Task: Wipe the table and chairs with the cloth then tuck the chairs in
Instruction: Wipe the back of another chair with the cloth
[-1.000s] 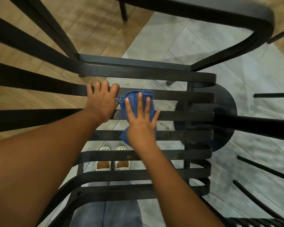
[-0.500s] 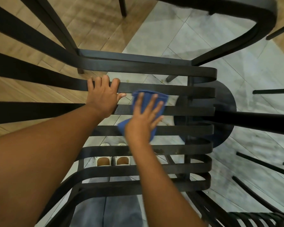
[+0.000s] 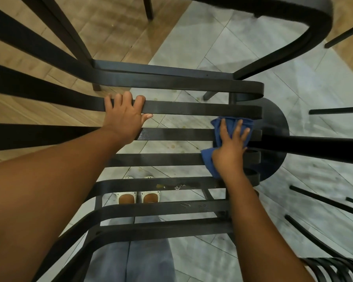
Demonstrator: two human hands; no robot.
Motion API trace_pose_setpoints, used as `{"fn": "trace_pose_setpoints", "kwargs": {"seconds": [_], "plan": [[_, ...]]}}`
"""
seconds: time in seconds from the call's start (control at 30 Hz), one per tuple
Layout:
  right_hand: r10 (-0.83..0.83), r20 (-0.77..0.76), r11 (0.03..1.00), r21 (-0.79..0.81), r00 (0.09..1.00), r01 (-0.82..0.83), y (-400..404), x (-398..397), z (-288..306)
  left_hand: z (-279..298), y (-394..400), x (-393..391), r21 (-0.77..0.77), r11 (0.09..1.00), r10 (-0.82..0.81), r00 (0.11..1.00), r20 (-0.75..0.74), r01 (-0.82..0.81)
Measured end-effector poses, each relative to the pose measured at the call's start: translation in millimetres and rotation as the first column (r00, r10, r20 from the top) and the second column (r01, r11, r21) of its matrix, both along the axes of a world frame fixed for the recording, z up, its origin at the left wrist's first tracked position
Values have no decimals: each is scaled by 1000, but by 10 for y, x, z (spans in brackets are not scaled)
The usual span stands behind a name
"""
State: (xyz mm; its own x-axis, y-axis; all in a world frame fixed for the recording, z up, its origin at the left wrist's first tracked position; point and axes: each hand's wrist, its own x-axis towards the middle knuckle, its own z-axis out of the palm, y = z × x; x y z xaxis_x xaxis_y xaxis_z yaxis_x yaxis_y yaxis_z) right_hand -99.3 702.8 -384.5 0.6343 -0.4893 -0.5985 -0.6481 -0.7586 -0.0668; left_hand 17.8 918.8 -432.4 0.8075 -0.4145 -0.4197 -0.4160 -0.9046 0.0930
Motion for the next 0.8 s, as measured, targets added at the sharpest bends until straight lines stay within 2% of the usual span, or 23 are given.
{"fn": "trace_pose_setpoints", "kwargs": {"seconds": [0.1, 0.17, 0.2, 0.27, 0.33, 0.4, 0.43, 0.53, 0.6, 0.67, 0.8], "plan": [[117, -3, 937, 331, 993, -109, 228, 68, 155, 24, 3, 1, -17, 999, 27, 999, -39, -28], [207, 65, 865, 454, 976, -213, 329, 28, 251, 45, 14, -22, -86, 992, 86, 992, -89, -94], [206, 136, 863, 442, 969, -245, 314, 14, 270, 73, 1, -58, -159, 979, 115, 989, -96, -129], [148, 276, 925, 301, 950, -231, 170, 32, 236, 156, -99, -219, -357, 926, 101, 993, -68, -118], [167, 257, 974, 104, 952, -199, -28, 81, 124, 199, -293, -503, -500, 861, -108, 994, 8, 98], [216, 168, 976, -3, 962, -218, -150, 103, -29, 148, -539, -815, -469, 817, -326, 940, 103, 335], [243, 148, 970, -26, 959, -242, -170, 91, -101, 106, -658, -942, -420, 827, -366, 925, 102, 374], [317, 159, 947, -95, 935, -306, -214, 16, -243, 18, -963, -1185, -228, 936, -274, 962, 8, 268], [355, 183, 933, -141, 917, -332, -268, -19, -295, -13, -1051, -1272, -154, 966, -202, 977, 62, 210], [382, 231, 921, -174, 895, -348, -292, -29, -333, -54, -1005, -1325, -184, 958, -194, 971, 140, 218], [403, 314, 907, -262, 860, -330, -279, -34, -428, -150, -765, -1336, -361, 892, -196, 952, 235, 273]]}}
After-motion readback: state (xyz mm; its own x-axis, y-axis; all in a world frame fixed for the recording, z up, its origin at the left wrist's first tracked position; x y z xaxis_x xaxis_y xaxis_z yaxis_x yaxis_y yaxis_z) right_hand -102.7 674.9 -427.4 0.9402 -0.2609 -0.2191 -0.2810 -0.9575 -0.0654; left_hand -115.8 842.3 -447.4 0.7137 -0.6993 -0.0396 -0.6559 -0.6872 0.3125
